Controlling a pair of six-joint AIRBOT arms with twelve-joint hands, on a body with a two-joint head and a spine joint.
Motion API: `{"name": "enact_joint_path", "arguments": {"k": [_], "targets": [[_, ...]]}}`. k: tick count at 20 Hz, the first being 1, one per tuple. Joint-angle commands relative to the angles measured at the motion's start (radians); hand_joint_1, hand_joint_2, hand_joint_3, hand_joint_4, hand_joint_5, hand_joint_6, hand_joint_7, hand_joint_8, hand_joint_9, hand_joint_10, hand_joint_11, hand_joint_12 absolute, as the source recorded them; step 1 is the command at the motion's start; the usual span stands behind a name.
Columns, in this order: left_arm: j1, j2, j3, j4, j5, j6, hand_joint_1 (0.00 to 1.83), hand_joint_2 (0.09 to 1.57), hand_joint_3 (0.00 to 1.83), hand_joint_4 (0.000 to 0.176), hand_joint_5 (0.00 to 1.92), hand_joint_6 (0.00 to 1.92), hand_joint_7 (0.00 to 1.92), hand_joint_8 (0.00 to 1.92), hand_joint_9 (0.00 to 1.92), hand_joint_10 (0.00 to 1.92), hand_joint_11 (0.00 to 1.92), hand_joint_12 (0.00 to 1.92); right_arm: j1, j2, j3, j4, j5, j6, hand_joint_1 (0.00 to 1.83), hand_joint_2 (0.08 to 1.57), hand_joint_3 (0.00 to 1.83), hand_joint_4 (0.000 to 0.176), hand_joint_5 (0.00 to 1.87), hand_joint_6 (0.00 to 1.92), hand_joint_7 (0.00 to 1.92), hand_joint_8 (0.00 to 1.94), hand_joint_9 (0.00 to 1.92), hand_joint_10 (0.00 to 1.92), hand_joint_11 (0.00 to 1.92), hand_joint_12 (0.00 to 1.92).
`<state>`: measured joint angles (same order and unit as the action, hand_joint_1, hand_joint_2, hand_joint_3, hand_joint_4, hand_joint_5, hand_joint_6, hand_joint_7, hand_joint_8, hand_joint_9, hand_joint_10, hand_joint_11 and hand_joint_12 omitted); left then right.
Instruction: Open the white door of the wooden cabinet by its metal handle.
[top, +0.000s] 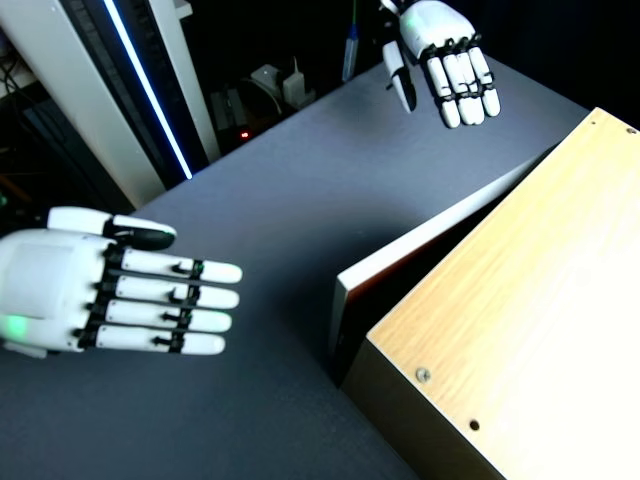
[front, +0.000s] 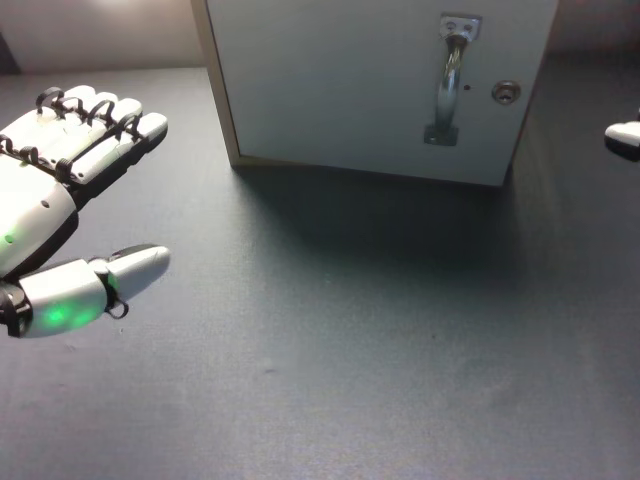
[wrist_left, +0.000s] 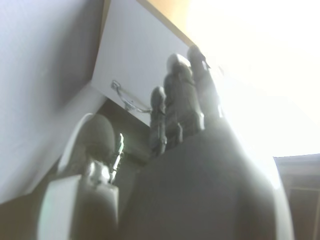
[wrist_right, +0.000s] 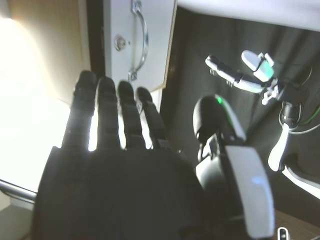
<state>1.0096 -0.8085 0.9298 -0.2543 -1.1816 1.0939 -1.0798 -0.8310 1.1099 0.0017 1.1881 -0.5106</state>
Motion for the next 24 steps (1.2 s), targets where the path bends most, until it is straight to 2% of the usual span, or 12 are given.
{"name": "enact_joint_path", "arguments": {"k": [1, 7, 10, 15, 18, 24], "targets": [[-0.007, -0.004, 0.005, 0.001, -0.120, -0.003, 0.00, 1.33, 0.03, 0.000, 0.02, 0.01, 0.00, 0.00, 0.00, 0.00, 0.00, 0.00, 0.014, 0.002, 0.005, 0.029, 0.118, 0.003, 0.25, 1.41, 0.01, 0.000, 0.12, 0.00, 0.15, 0.00, 0.03, 0.00, 0.08, 0.06], [-0.006, -0.008, 0.006, 0.001, -0.118, -0.003, 0.00, 1.37, 0.03, 0.000, 0.02, 0.00, 0.00, 0.00, 0.00, 0.00, 0.00, 0.00, 0.072, -0.023, 0.039, 0.017, 0.078, 0.003, 0.25, 1.41, 0.00, 0.000, 0.12, 0.00, 0.11, 0.00, 0.03, 0.00, 0.06, 0.03], [-0.005, -0.009, 0.005, 0.000, -0.119, -0.006, 0.00, 1.37, 0.02, 0.000, 0.01, 0.00, 0.00, 0.00, 0.00, 0.00, 0.00, 0.00, 0.124, -0.039, 0.066, 0.004, 0.050, 0.003, 0.16, 1.45, 0.01, 0.000, 0.08, 0.00, 0.08, 0.00, 0.00, 0.00, 0.02, 0.01], [0.000, -0.010, 0.005, 0.000, -0.123, -0.013, 0.00, 1.40, 0.02, 0.000, 0.02, 0.00, 0.00, 0.00, 0.00, 0.00, 0.00, 0.00, 0.222, -0.073, 0.117, -0.009, -0.031, -0.021, 0.18, 1.44, 0.00, 0.000, 0.05, 0.00, 0.03, 0.00, 0.00, 0.00, 0.00, 0.00], [0.002, -0.010, 0.004, 0.000, -0.127, -0.015, 0.00, 1.42, 0.02, 0.000, 0.00, 0.00, 0.00, 0.00, 0.00, 0.00, 0.00, 0.00, 0.266, -0.089, 0.137, -0.009, -0.085, -0.060, 0.02, 1.44, 0.00, 0.000, 0.00, 0.00, 0.00, 0.00, 0.00, 0.00, 0.00, 0.00], [0.003, -0.009, 0.003, 0.002, -0.132, -0.018, 0.00, 1.44, 0.02, 0.000, 0.01, 0.00, 0.00, 0.00, 0.00, 0.00, 0.00, 0.00, 0.318, -0.109, 0.173, -0.008, -0.147, -0.082, 0.00, 1.40, 0.00, 0.000, 0.00, 0.00, 0.00, 0.00, 0.00, 0.00, 0.00, 0.00]]}}
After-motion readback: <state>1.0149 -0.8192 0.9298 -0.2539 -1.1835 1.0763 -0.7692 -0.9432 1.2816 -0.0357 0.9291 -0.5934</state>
